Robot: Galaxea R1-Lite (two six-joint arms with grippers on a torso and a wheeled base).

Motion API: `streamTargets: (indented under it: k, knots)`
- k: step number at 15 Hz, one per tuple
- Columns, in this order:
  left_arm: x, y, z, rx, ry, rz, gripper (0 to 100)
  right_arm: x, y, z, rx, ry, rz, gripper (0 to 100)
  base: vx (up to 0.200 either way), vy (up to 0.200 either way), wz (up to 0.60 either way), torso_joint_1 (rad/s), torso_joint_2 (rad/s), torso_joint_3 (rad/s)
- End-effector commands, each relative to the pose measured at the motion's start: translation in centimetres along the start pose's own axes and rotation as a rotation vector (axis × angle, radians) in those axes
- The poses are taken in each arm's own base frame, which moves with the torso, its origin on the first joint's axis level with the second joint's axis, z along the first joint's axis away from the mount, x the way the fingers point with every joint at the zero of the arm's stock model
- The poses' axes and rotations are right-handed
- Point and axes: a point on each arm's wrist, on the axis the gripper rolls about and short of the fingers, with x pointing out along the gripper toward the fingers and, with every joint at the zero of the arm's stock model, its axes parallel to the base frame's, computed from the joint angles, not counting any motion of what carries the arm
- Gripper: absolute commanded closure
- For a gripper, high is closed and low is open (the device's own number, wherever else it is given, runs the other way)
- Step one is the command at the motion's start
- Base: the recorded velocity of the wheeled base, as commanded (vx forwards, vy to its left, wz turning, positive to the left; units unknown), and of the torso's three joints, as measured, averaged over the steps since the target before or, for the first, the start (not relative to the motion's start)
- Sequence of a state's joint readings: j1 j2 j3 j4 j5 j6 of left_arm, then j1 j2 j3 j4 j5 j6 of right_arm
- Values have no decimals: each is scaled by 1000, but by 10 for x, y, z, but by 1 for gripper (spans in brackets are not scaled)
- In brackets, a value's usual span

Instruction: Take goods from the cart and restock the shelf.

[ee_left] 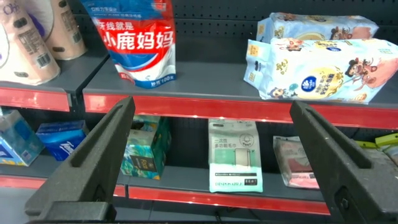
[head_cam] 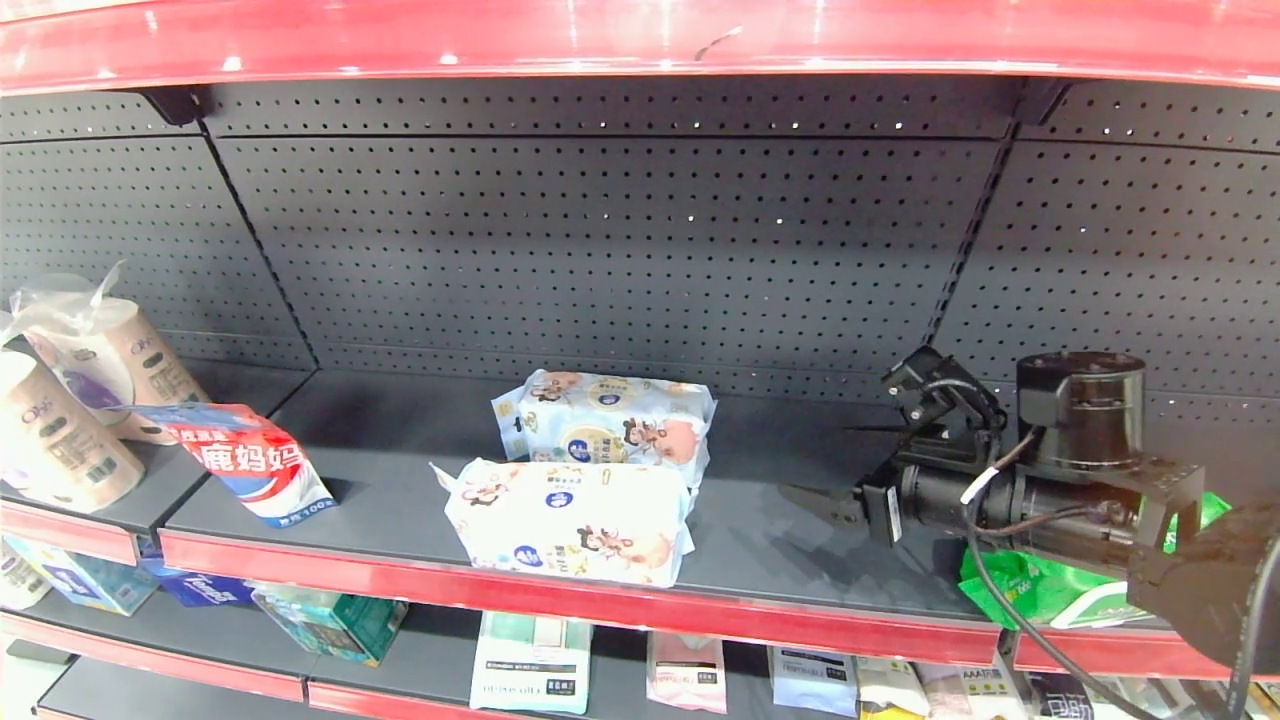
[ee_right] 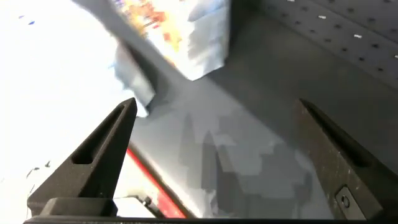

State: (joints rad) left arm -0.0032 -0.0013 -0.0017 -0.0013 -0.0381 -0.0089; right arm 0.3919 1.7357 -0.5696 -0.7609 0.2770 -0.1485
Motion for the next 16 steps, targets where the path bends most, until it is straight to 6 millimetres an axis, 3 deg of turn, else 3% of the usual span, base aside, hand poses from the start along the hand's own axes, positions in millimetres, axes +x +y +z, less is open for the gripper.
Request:
streamTargets:
  k: [1,7,11,16]
  knots:
    - [0,0,0,0,1,0,0,-1,-4,-4,-1,11,12,0,0,0,0,0,0,0]
    - [0,0,0,0,1,0,0,-13,22,-5,-31,1,107,0,0,0,0,0,0,0]
    - [0,0,0,0,1,0,0,-21,21,7,64,-43,36,0,0,0,0,0,0,0]
    - [0,0,0,0,1,0,0,-40,34,-9,45,-12,69,0,0,0,0,0,0,0]
